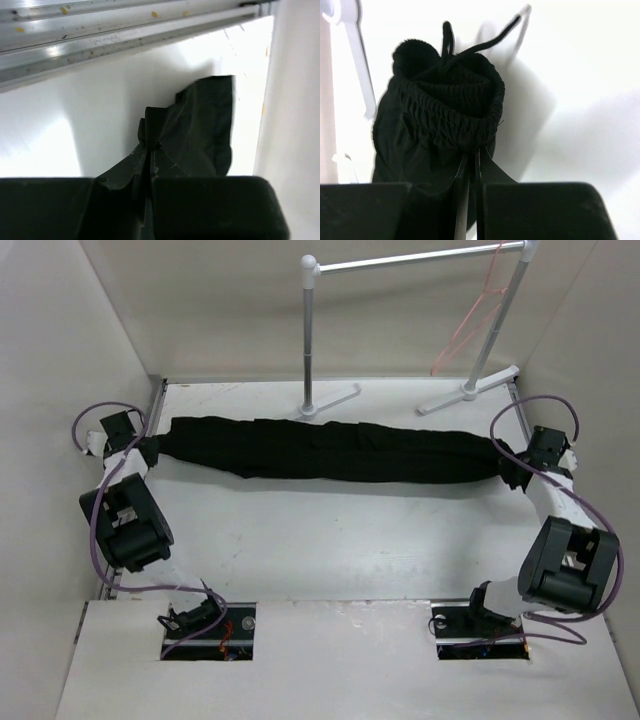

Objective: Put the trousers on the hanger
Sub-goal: Fold the trousers at the center of the board.

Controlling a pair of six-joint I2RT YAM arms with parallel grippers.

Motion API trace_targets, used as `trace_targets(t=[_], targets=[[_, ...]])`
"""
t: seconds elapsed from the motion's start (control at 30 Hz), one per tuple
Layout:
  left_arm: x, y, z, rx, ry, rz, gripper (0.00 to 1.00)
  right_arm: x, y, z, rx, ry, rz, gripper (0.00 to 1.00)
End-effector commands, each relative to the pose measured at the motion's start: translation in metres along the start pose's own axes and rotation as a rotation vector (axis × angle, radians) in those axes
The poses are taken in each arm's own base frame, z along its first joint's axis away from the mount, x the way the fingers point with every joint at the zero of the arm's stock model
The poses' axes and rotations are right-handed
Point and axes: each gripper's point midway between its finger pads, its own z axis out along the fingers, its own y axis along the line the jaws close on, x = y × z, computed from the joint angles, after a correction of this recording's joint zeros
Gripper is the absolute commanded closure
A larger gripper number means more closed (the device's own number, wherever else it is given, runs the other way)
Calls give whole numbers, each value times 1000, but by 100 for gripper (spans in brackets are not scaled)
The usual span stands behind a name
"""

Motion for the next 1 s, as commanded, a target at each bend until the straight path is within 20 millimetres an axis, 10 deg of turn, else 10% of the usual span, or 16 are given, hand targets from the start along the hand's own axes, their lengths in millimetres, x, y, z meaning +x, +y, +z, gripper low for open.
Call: trace_targets(t=[0.0,0.43,0.53,0.73,0.97], targets=[[-60,7,-36,-64,-205,61,100,-34,-39,-16,120,-146,77,98],[-54,157,-118,-532,-279,213,99,16,-132,-56,223,-87,220,98],[-43,162,-127,-564,-285,256,93,18,-142,-71,228,-109,230,97],[-49,117,-141,-437,-335,254,36,15,-122,-77,189,-112,115,30],[-62,-2,-204,-145,-487,350,19,-28,-67,-129,104,-287,-6,15]])
